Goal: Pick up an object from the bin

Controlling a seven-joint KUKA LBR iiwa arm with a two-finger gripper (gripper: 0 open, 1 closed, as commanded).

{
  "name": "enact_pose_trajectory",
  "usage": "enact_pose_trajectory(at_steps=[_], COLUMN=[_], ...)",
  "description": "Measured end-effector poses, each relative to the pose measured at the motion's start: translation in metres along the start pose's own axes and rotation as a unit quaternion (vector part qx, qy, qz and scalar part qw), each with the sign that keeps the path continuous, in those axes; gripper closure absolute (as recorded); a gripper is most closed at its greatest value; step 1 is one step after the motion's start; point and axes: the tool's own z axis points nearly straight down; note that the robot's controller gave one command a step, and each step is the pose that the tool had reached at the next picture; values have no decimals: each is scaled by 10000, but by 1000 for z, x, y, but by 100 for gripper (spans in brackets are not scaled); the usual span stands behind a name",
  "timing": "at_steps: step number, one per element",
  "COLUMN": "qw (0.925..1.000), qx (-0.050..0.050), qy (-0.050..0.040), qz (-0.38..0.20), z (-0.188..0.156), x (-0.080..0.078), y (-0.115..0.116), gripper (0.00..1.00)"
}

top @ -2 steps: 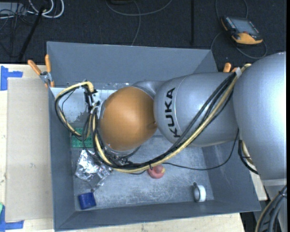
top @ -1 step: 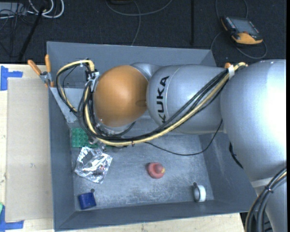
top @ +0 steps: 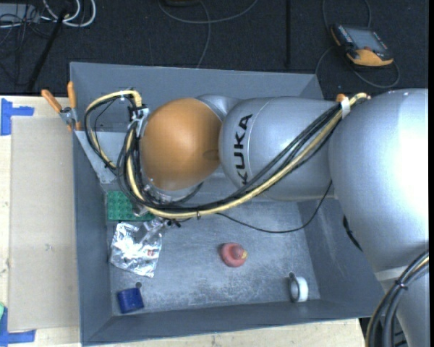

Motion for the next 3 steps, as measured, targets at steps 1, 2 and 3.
enact_pose_trajectory(at_steps=[1, 2, 3], qw=[9999, 10000, 9999], qx=[47, -1, 20], qy=[12, -6, 12], qz=[126, 31, 116], z=[-127, -92, -139], x=[-2, -25, -12], y=[-5, -21, -1], gripper=[100, 100, 100])
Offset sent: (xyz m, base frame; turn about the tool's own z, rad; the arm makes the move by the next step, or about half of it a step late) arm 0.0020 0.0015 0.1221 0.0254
